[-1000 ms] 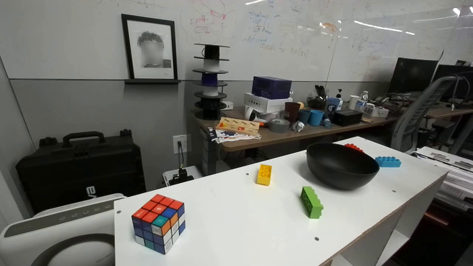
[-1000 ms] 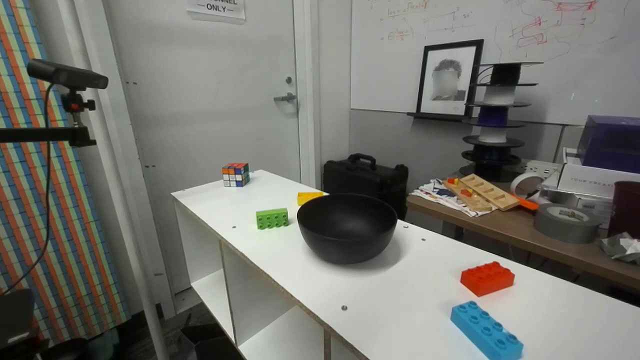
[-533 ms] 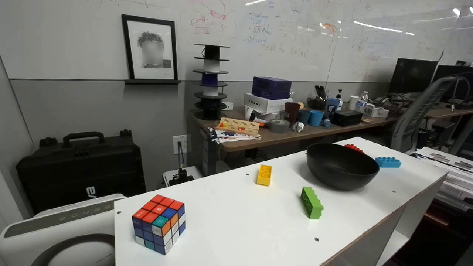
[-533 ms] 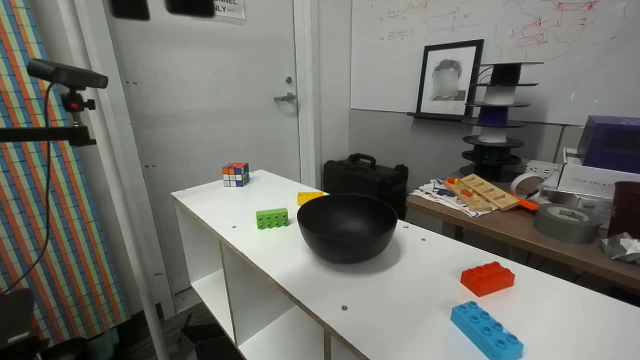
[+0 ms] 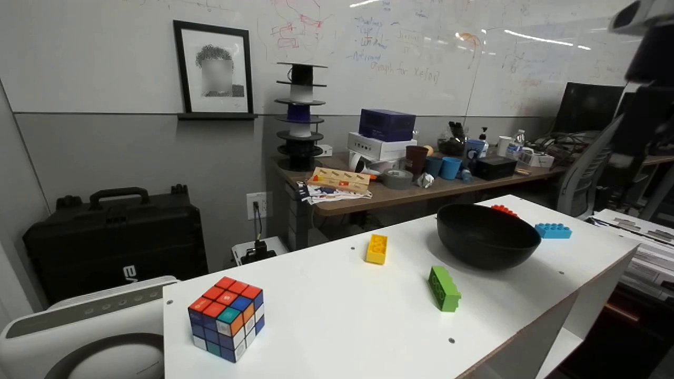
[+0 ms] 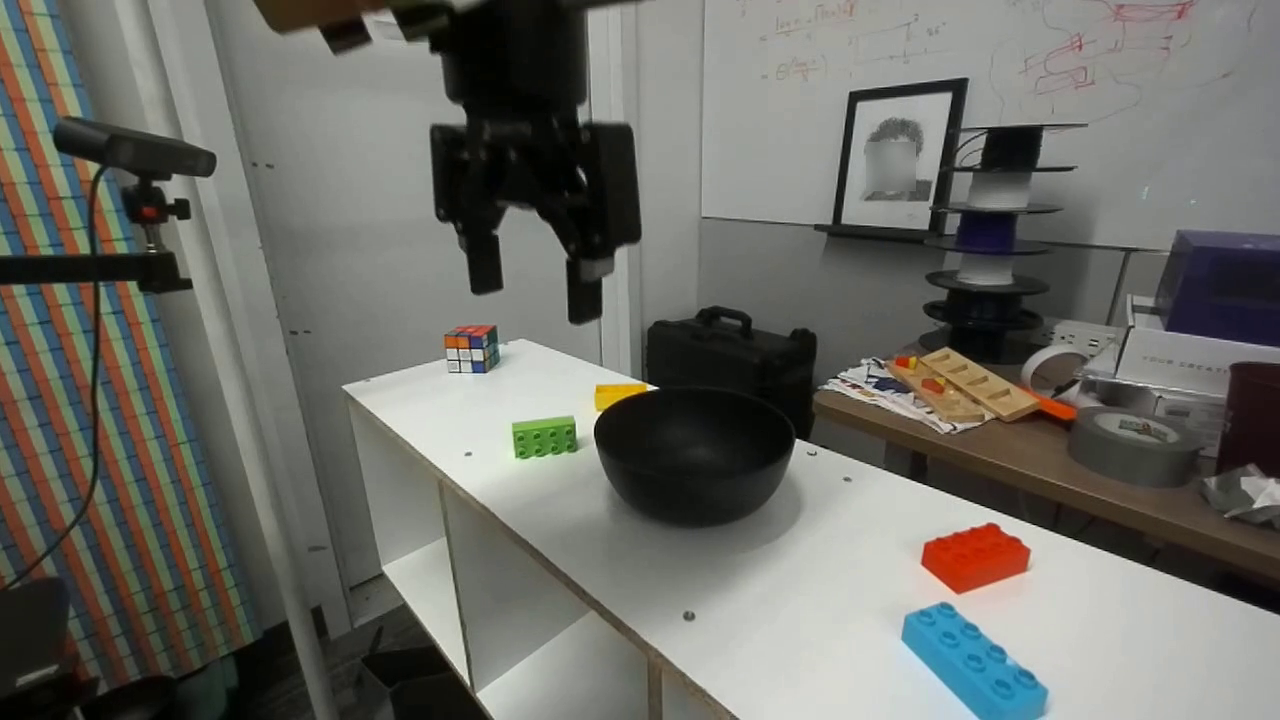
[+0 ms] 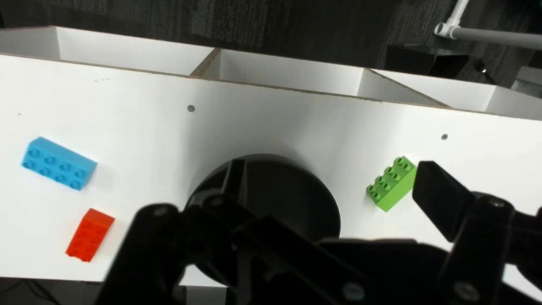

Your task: Put the blocks on the counter in the bowl

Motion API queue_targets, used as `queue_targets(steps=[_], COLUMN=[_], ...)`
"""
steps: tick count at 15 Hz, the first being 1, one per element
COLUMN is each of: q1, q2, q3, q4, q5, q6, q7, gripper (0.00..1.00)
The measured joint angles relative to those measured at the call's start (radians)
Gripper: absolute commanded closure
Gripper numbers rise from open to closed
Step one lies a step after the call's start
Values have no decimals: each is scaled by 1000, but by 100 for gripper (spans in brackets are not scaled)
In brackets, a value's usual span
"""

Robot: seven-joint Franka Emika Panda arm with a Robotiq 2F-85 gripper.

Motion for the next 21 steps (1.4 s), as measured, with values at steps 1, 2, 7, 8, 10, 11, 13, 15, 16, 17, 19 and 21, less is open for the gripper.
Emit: queue_targets(steps=[1,2,7,8,10,11,13,15,16,17,19,21], q1=[2,4,39,50,72,81,90,91,91,91,94,100], q2=[61,114,279,293,316,328,358,396,418,441,485,522], q3=[18,36,126,136,148,150,150,148,147,145,145,146], q4=[17,36,115,126,144,153,171,188,198,208,229,250], q5=[14,35,49,43,30,24,8,-26,-37,-52,-67,-67], q6=[38,69,140,140,140,140,140,161,168,182,212,217], q7=[21,38,202,240,304,331,373,403,408,412,413,413], gripper=[0,0,0,0,0,0,0,0,0,0,0,0])
